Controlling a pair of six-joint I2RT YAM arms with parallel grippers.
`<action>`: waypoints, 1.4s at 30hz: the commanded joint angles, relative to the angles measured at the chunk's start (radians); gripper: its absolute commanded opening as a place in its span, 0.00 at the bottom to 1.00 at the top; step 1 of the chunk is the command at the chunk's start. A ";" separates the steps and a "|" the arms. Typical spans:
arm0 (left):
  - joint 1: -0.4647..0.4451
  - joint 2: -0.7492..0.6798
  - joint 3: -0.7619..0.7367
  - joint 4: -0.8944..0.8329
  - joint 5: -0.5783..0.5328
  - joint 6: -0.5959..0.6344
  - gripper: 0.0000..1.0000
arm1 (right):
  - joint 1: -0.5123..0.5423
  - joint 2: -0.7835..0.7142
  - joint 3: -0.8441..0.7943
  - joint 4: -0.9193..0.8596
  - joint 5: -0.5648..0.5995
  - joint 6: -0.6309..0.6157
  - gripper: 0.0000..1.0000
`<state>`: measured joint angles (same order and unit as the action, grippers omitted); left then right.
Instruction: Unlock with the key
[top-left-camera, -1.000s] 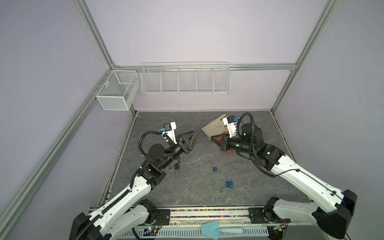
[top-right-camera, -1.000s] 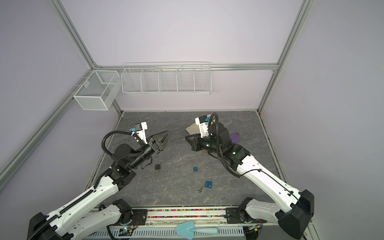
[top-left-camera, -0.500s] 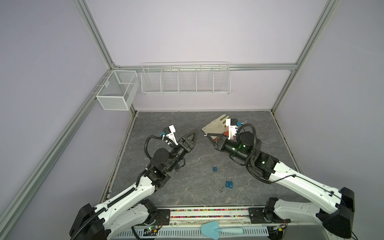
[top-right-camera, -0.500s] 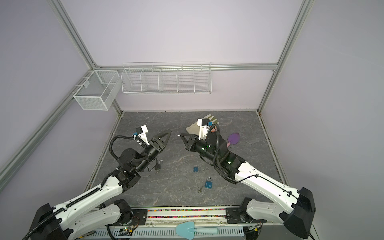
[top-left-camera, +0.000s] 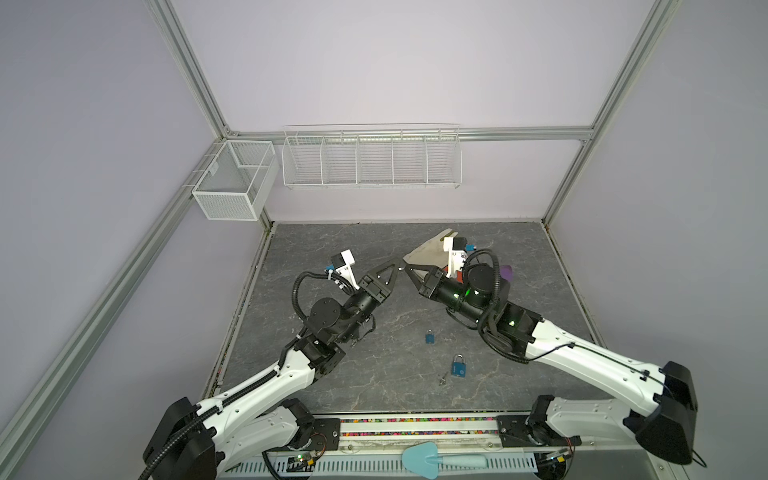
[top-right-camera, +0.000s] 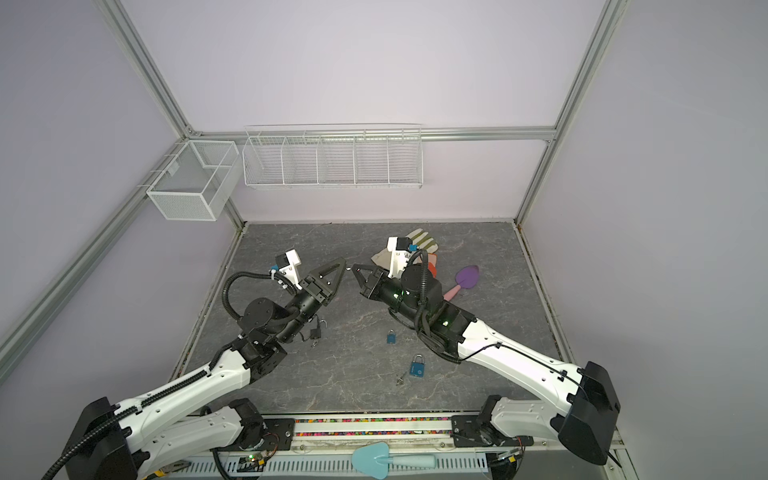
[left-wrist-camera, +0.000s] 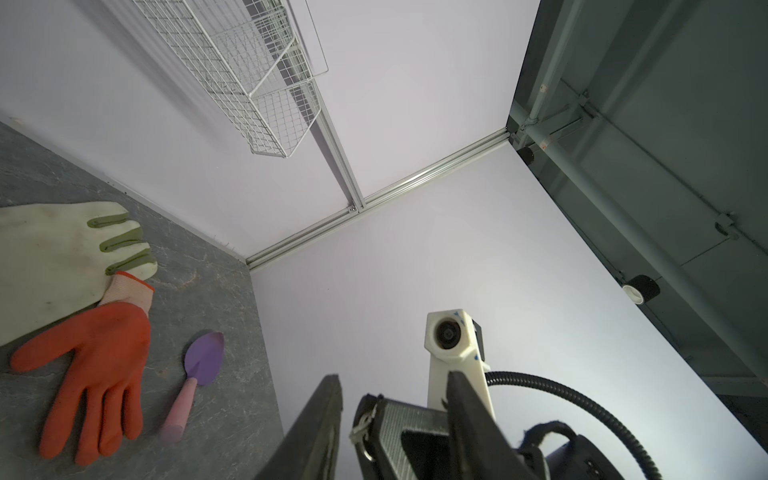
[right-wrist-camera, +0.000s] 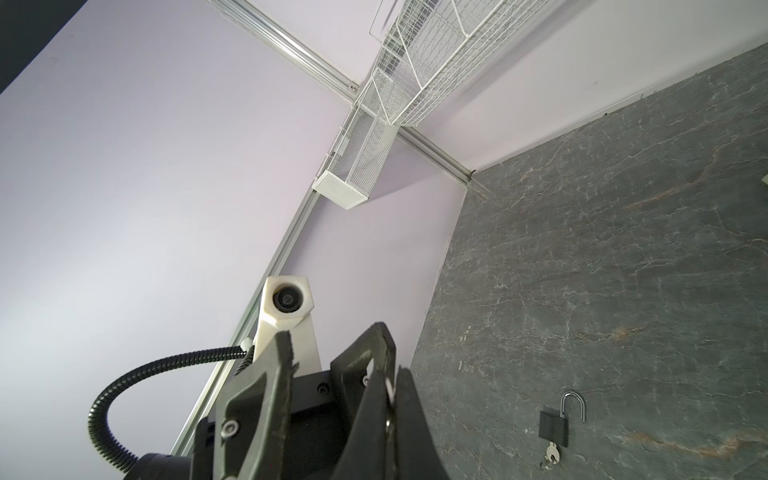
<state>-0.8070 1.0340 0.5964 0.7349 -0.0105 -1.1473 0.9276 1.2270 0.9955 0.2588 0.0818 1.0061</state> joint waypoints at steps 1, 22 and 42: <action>-0.009 0.016 0.016 0.022 -0.008 -0.035 0.41 | 0.009 0.009 0.019 0.065 0.000 0.033 0.07; -0.015 -0.006 0.006 0.043 -0.034 0.006 0.00 | 0.013 0.001 0.010 0.072 -0.003 0.035 0.07; -0.002 -0.019 0.336 -0.598 0.234 0.430 0.00 | -0.169 -0.110 0.063 -0.081 -0.579 -0.315 0.50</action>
<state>-0.8124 0.9962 0.8936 0.2741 0.1432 -0.8108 0.7734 1.1568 1.0382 0.1829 -0.3496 0.7685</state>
